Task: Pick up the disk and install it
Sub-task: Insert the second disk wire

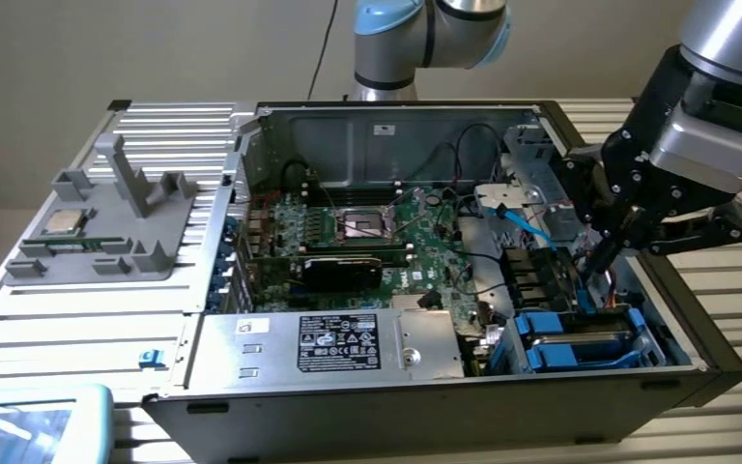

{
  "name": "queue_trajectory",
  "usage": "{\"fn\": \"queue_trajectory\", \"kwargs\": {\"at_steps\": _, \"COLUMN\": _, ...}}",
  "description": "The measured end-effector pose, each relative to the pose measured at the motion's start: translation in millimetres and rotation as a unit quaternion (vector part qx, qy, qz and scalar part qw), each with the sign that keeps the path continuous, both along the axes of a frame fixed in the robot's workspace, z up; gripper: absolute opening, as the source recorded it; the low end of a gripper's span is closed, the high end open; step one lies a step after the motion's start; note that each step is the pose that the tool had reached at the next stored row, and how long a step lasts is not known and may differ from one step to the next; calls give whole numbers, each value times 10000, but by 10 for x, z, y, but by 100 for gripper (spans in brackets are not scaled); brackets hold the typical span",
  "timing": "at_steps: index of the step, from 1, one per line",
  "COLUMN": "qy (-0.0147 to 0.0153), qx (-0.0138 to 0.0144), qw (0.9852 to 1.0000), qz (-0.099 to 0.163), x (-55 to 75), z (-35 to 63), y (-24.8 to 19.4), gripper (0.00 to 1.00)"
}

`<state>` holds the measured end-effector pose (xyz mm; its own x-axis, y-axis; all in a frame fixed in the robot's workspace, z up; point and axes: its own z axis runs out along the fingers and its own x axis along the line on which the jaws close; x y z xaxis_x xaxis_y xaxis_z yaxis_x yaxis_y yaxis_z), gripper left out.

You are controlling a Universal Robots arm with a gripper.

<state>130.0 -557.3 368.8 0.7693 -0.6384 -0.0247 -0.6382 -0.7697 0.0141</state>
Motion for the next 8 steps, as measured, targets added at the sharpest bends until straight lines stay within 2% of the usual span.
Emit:
{"fn": "queue_trajectory", "kwargs": {"at_steps": 4, "qy": 0, "qx": 15, "qw": 9993, "qz": 368, "x": 0, "z": -2, "y": -1, "gripper": 11}}
{"fn": "queue_trajectory", "kwargs": {"at_steps": 8, "qy": 0, "qx": 32, "qw": 9974, "qz": 725, "x": 0, "z": -4, "y": -1, "gripper": 11}}
